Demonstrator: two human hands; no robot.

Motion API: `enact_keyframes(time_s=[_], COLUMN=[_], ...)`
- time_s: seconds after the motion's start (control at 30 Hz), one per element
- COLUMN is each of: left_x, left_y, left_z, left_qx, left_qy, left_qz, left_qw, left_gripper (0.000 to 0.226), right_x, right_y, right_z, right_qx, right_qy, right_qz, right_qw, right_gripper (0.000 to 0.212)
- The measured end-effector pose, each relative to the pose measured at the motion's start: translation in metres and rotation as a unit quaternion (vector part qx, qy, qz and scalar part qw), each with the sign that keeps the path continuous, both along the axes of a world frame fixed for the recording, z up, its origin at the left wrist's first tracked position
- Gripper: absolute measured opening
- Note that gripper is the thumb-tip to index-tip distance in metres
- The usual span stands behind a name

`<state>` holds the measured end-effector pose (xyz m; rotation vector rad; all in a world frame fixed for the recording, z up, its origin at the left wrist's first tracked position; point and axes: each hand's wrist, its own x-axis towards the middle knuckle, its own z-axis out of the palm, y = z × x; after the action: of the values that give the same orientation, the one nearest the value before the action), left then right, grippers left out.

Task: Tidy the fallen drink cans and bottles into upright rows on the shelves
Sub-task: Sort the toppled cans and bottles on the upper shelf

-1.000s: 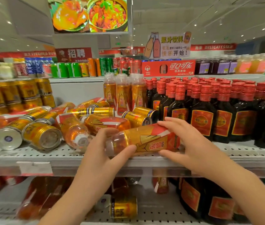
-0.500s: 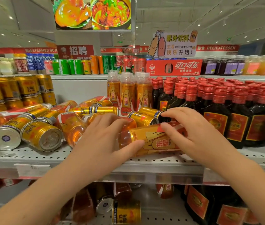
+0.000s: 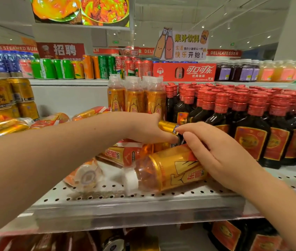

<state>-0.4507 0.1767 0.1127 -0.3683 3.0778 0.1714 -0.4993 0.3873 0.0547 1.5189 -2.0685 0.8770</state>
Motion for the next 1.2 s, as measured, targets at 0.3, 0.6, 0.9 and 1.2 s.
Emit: enact_keyframes(time_s=[0.3,0.6,0.9,1.2], left_x=[-0.003,0.017,0.034,0.062], left_y=[-0.024,-0.05,-0.061,-0.081], left_z=[-0.002,0.012,0.014,0.018], left_qx=[0.063,0.117,0.153,0.186], left_qy=[0.045,0.146,0.195,0.297], left_qz=[-0.006,0.015,0.018,0.034], left_qw=[0.997,0.982,0.969,0.936], left_gripper=[0.099,0.087,0.086,0.061], right_x=[-0.006,-0.035,-0.049,-0.045], right_y=[-0.016,-0.054,-0.102,-0.125], right_z=[0.04,0.072,0.07,0.052], right_qx=[0.059,0.29,0.43,0.469], right_qy=[0.156,0.278,0.279,0.242], right_qz=[-0.056,-0.142,-0.23,-0.284], right_qw=[0.984,0.905,0.827,0.8], right_gripper=[0.039,0.054,0.086,0.078])
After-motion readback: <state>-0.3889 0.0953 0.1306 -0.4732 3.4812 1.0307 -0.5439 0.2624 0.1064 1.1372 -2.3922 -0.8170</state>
